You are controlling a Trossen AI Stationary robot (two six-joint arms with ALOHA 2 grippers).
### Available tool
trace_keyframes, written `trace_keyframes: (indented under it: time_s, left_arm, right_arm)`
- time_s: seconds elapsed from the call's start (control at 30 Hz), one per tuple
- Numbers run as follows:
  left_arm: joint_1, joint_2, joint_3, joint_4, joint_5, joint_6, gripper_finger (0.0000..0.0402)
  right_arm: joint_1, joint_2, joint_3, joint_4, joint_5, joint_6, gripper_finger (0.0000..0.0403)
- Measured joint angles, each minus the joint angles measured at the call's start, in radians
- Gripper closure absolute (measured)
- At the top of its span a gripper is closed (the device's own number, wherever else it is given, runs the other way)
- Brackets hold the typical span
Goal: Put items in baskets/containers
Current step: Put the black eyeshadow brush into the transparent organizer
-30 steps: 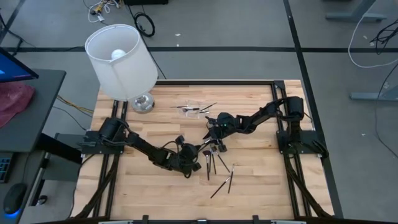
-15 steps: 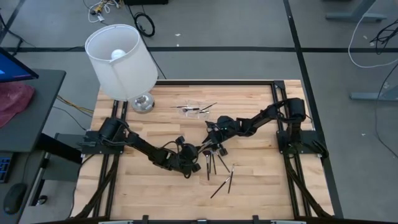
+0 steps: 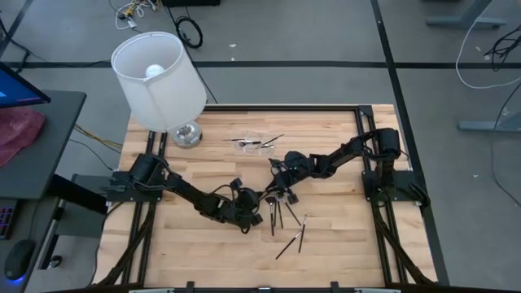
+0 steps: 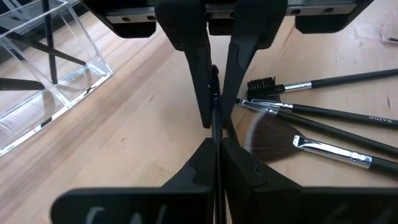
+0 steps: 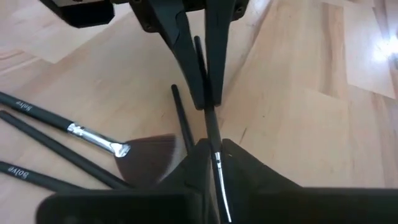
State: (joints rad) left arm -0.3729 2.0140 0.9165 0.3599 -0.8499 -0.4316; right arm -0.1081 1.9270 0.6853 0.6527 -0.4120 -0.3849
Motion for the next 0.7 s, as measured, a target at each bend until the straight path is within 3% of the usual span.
trace_keyframes:
  time_s: [0.33,0.6,0.7]
  left_arm:
    - [0.003,0.0,0.002,-0.022,0.031,-0.001,0.0363]
    - [0.002,-0.003,0.001,-0.048,0.043,-0.001,0.0309]
    - [-0.003,-0.04,0.0,-0.101,0.033,0.026,0.0286]
  right_arm:
    - [0.001,-0.001,0.001,-0.028,0.004,-0.044,0.0384]
    - [0.001,-0.033,0.001,-0.063,0.008,-0.04,0.0385]
    - [0.002,-0.08,0.001,-0.103,0.074,-0.05,0.0385]
